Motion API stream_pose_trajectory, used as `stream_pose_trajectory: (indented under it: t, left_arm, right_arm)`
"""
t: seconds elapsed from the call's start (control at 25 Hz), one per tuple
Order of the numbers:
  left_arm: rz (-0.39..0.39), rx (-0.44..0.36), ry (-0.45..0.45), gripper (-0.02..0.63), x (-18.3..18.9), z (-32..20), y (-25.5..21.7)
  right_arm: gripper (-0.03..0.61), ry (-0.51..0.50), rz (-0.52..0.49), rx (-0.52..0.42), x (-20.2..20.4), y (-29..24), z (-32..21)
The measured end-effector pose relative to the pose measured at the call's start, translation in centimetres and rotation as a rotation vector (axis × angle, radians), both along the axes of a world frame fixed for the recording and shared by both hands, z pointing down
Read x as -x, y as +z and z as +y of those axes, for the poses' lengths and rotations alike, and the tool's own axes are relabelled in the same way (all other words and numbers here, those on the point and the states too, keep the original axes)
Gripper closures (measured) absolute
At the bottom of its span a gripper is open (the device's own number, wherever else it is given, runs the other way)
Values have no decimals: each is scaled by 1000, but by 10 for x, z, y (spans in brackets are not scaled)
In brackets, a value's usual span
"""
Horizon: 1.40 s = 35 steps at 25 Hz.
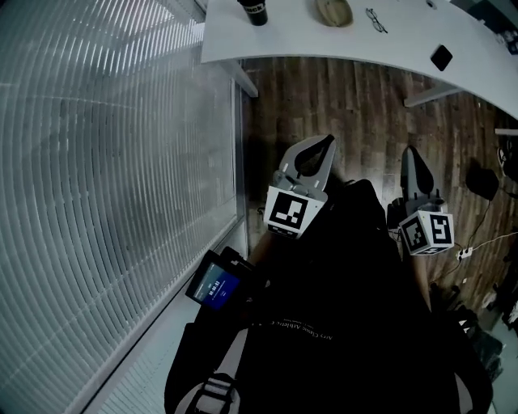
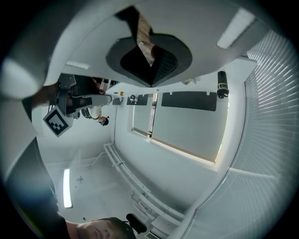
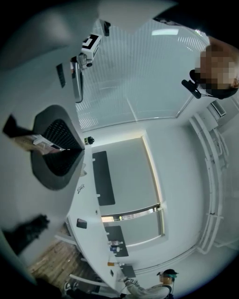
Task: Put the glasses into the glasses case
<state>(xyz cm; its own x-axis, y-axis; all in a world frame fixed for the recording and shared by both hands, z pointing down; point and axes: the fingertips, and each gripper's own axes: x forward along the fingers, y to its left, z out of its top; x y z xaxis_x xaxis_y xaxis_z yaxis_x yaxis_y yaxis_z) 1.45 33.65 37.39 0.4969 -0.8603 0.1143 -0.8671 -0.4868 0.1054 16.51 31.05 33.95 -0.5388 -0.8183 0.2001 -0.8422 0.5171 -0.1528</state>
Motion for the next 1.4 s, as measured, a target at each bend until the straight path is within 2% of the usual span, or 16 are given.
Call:
stream_pose_trajectory:
  t: [0.08,0.2,0.44,0.6,0.72,0.96,1.08,1.4]
  left_arm:
    - [-9,0,-1,606,4,3,4]
    - [25,28,-34,606,5,4,2]
    - [14,50,-88,606,-20,-64,11]
    - [-33,30,-60,606,-55,-114,10]
    - [-11,28,-42,607,-82,-144,0]
    - [-34,48,1,607,-132,-187,-2]
    - [-64,80,26,607,-145,-201,4]
    - [-89,88,50,607,-157,-224,4]
  right_arm:
    - [581,-5,7,20,4,10,11]
    - [581,-22,6,47,5,22,14]
    - [581,-45,-55,62,-17,42,-70]
    - [581,-36,-92,62,-46,47,-133]
    - [581,-30,-131,98,-73,53,-165]
    - [581,15,-163,117,-125,61,-217]
    - [581,18,-172,123,-137,65,-234]
    - [581,35,-214,131,-146,71,-261]
